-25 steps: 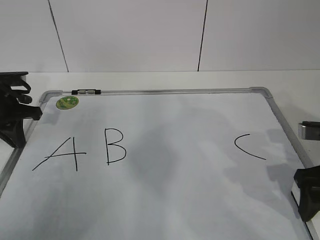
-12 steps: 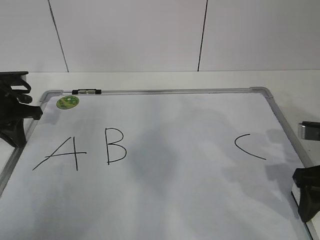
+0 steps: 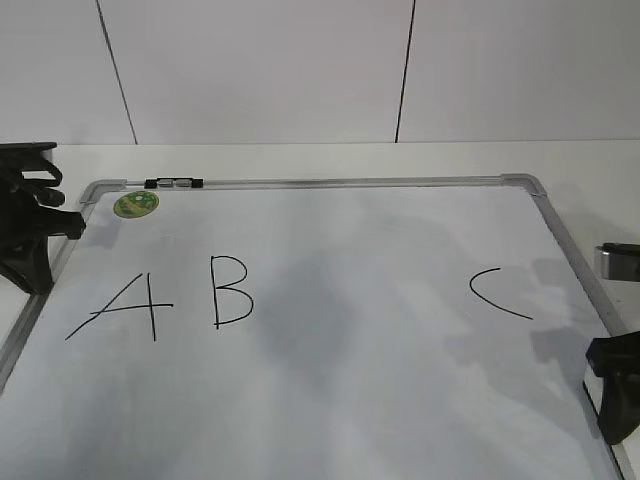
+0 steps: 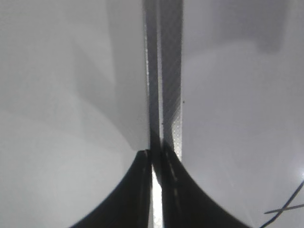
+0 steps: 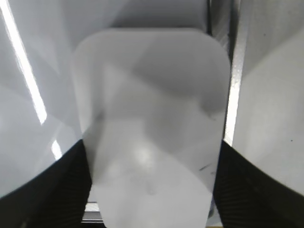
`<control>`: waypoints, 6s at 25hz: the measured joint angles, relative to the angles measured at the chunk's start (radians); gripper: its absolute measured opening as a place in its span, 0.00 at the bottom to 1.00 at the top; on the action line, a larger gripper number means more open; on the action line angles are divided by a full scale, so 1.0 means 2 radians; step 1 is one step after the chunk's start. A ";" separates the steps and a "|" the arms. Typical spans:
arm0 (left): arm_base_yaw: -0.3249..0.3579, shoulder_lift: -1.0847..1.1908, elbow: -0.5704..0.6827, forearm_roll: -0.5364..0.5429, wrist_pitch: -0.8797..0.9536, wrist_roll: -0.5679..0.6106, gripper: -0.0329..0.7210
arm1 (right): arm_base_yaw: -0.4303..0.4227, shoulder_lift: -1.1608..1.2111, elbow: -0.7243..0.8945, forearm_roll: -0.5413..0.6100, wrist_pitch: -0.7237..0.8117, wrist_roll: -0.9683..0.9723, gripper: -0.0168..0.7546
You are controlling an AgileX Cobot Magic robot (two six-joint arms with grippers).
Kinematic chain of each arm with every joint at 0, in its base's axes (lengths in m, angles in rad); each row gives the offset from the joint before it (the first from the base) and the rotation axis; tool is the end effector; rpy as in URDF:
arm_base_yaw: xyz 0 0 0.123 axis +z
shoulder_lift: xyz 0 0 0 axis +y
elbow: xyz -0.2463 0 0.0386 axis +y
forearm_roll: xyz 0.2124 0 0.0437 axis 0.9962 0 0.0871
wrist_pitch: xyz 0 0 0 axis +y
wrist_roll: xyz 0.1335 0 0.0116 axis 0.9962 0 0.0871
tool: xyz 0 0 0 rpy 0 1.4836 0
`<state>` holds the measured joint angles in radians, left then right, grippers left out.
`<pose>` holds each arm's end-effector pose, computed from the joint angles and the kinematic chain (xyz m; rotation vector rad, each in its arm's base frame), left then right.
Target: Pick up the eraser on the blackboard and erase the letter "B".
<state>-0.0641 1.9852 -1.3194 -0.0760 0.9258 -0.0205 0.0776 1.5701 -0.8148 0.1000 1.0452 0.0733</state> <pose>0.3363 -0.0297 0.1026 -0.0001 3.0763 -0.1000 0.2028 0.0274 0.1234 -0.0779 -2.9905 -0.1076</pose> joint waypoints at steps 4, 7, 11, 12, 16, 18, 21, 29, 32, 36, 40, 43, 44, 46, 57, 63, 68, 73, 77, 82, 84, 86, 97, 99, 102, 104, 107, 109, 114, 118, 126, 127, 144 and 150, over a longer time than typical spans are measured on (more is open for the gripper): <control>0.000 0.000 0.000 -0.001 0.000 0.000 0.07 | 0.000 0.000 -0.001 -0.001 0.000 0.000 0.76; 0.000 0.000 0.000 -0.001 -0.001 0.000 0.07 | 0.000 0.002 -0.017 -0.002 0.006 0.000 0.76; 0.000 0.000 0.000 -0.001 -0.001 0.000 0.07 | 0.000 0.002 -0.065 -0.002 0.043 0.000 0.76; 0.000 0.000 0.000 -0.001 -0.001 0.000 0.07 | 0.003 0.002 -0.079 -0.002 0.054 0.000 0.76; 0.000 0.000 0.000 -0.001 -0.001 0.000 0.07 | 0.038 0.002 -0.132 -0.022 0.076 0.005 0.76; 0.000 0.000 0.000 -0.001 -0.001 0.000 0.07 | 0.069 0.006 -0.161 -0.024 0.080 0.015 0.76; 0.000 0.000 0.000 -0.002 -0.001 0.000 0.07 | 0.117 0.028 -0.212 -0.024 0.085 0.026 0.76; 0.000 0.000 0.000 -0.002 0.000 0.000 0.07 | 0.199 0.138 -0.369 -0.026 0.086 0.033 0.76; 0.000 0.000 -0.001 -0.002 0.002 0.000 0.07 | 0.218 0.179 -0.416 -0.026 0.086 0.034 0.76; 0.000 0.000 -0.001 -0.002 0.003 0.000 0.07 | 0.244 0.229 -0.463 -0.026 0.087 0.034 0.76; 0.000 0.000 -0.001 -0.003 0.003 0.000 0.07 | 0.267 0.279 -0.507 -0.026 0.088 0.033 0.76; 0.000 0.000 -0.001 -0.003 0.004 0.000 0.07 | 0.284 0.308 -0.544 -0.026 0.088 0.031 0.75; 0.000 0.000 -0.001 -0.003 0.004 0.000 0.07 | 0.290 0.317 -0.556 -0.026 0.088 0.031 0.75; 0.000 0.000 -0.001 -0.003 0.004 0.000 0.07 | 0.300 0.332 -0.577 -0.026 0.089 0.028 0.75; 0.000 0.001 -0.002 -0.003 0.006 0.000 0.07 | 0.320 0.379 -0.629 -0.026 0.094 0.019 0.75; 0.000 0.001 -0.002 -0.004 0.006 0.000 0.07 | 0.320 0.403 -0.650 -0.025 0.097 0.014 0.75; 0.000 0.001 -0.002 -0.004 0.006 0.000 0.07 | 0.320 0.403 -0.652 -0.024 0.098 0.011 0.75; 0.000 0.001 -0.002 -0.004 0.006 0.000 0.07 | 0.320 0.403 -0.652 -0.024 0.098 0.011 0.75; 0.000 0.001 -0.002 -0.004 0.006 0.000 0.07 | 0.320 0.403 -0.652 -0.024 0.098 0.010 0.77; 0.000 0.001 -0.002 -0.004 0.006 0.000 0.07 | 0.320 0.410 -0.652 -0.028 0.096 0.004 0.82; 0.000 0.001 -0.003 -0.004 0.006 0.000 0.07 | 0.320 0.411 -0.652 -0.031 0.096 0.003 0.82; 0.000 0.001 -0.003 -0.004 0.006 0.000 0.07 | 0.320 0.411 -0.652 -0.034 0.096 0.003 0.82; 0.000 0.001 -0.003 -0.004 0.006 0.000 0.07 | 0.320 0.410 -0.658 -0.036 0.095 0.000 0.82; 0.000 0.001 -0.003 -0.004 0.006 0.000 0.07 | 0.320 0.405 -0.658 -0.036 0.095 0.000 0.82; 0.000 0.001 -0.003 -0.004 0.006 0.000 0.07 | 0.320 0.398 -0.658 -0.038 0.095 0.000 0.82; 0.000 0.001 -0.003 -0.004 0.006 0.000 0.07 | 0.320 0.396 -0.658 -0.039 0.095 0.000 0.82; 0.000 0.001 -0.003 -0.004 0.006 0.000 0.07 | 0.320 0.396 -0.658 -0.039 0.095 0.000 0.82; 0.000 0.001 -0.003 -0.004 0.006 0.000 0.07 | 0.320 0.396 -0.658 -0.039 0.095 0.000 0.82; 0.000 0.001 -0.003 -0.004 0.006 0.000 0.07 | 0.320 0.396 -0.658 -0.038 0.095 -0.001 0.82; 0.000 0.001 -0.003 -0.004 0.006 0.000 0.07 | 0.320 0.391 -0.657 -0.037 0.095 -0.001 0.82; 0.000 0.001 -0.003 -0.004 0.006 0.000 0.07 | 0.321 0.368 -0.624 -0.040 0.095 -0.001 0.82; 0.000 0.001 -0.003 -0.004 0.006 0.000 0.07 | 0.323 0.368 -0.624 -0.042 0.095 -0.001 0.82; 0.000 0.001 -0.003 -0.004 0.007 0.004 0.07 | 0.324 0.368 -0.624 -0.045 0.095 -0.002 0.87; 0.000 0.001 -0.003 -0.004 0.008 0.004 0.07 | 0.324 0.368 -0.624 -0.040 0.095 -0.003 0.89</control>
<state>-0.0641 1.9880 -1.3253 -0.0844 0.9411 -0.0122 0.7252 2.3068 -2.0621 0.0205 1.2361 0.0681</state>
